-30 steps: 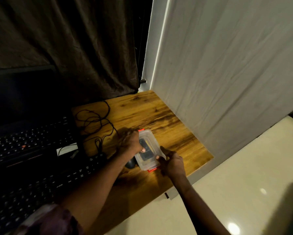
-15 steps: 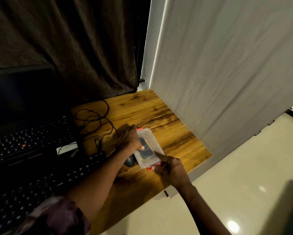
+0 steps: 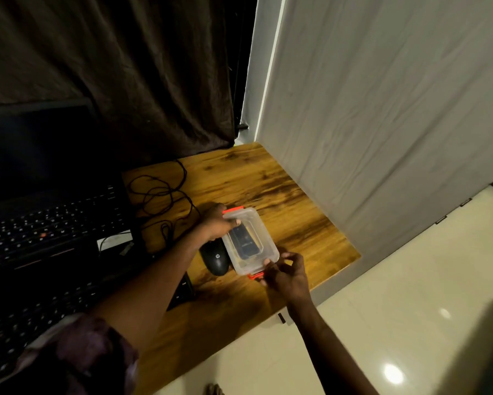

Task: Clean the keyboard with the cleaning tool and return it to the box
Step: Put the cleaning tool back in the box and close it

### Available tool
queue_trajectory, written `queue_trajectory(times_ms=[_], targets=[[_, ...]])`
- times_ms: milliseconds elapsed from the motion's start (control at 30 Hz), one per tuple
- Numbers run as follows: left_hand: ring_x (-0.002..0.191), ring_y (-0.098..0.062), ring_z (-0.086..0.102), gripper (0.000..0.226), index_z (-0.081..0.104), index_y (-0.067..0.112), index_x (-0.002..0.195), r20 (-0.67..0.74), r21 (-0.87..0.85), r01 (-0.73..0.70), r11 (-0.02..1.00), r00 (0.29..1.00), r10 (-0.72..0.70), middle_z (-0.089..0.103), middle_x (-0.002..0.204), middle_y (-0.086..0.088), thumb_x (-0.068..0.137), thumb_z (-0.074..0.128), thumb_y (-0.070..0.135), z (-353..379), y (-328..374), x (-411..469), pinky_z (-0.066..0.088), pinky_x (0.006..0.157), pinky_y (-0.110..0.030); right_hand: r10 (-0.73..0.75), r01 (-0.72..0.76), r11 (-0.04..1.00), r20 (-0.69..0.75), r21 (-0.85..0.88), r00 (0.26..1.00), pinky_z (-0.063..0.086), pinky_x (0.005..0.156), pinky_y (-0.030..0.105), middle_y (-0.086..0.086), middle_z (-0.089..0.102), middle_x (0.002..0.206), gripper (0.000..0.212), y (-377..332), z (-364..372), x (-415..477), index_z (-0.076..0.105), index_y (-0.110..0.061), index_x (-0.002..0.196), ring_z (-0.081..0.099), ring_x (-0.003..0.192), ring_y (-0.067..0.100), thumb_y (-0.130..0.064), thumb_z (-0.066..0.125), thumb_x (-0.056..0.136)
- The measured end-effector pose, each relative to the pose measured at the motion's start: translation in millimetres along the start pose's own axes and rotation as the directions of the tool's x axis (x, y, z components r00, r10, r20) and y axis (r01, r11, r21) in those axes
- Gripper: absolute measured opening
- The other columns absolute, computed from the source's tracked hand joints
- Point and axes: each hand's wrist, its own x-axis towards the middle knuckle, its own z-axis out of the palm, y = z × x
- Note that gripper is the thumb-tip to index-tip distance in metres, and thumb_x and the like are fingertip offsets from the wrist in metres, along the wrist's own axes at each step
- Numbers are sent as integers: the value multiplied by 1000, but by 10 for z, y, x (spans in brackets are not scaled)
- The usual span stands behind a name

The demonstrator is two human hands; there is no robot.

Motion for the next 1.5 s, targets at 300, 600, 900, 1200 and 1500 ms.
queue_trajectory(times_ms=[300,600,900,1200,1500], targets=[[59,-18,61,17,56,16,115,3,-37,7,999,1000,-7,64,86,-9,101,53,25,-46,-66,49,50,47,-27,186,-194,959,54,206,981,51,47,27,21,61,75,48,11,28,69,54,19,110,58,50,20,-18,73,87],[88,-26,68,24,73,15,110,-192,34,-2,999,981,8,73,104,-10,87,74,19,31,-3,147,47,67,-28,-28,19,997,-124,-76,992,54,46,33,20,70,77,30,-60,88,32,52,-12,103,63,51,25,-18,75,86],[110,-19,66,27,75,33,111,-402,71,50,996,915,-17,72,117,4,84,77,31,125,24,43,43,77,-25,-422,534,605,330,-591,844,58,68,35,-9,71,89,36,65,-247,74,58,-34,126,69,78,8,-43,64,92],[106,-19,67,27,75,32,110,-408,90,22,996,913,17,73,115,3,84,78,33,126,22,38,50,77,-26,-376,546,211,448,-811,811,50,90,35,-2,56,126,49,-207,-297,195,68,-33,116,50,118,19,-64,51,82],[100,-16,68,26,76,32,109,-412,134,56,989,911,4,74,110,7,83,78,34,96,43,26,43,68,-22,-412,526,270,397,-806,820,52,89,33,-2,61,126,23,-227,-208,225,72,-29,95,54,116,18,-47,73,81]])
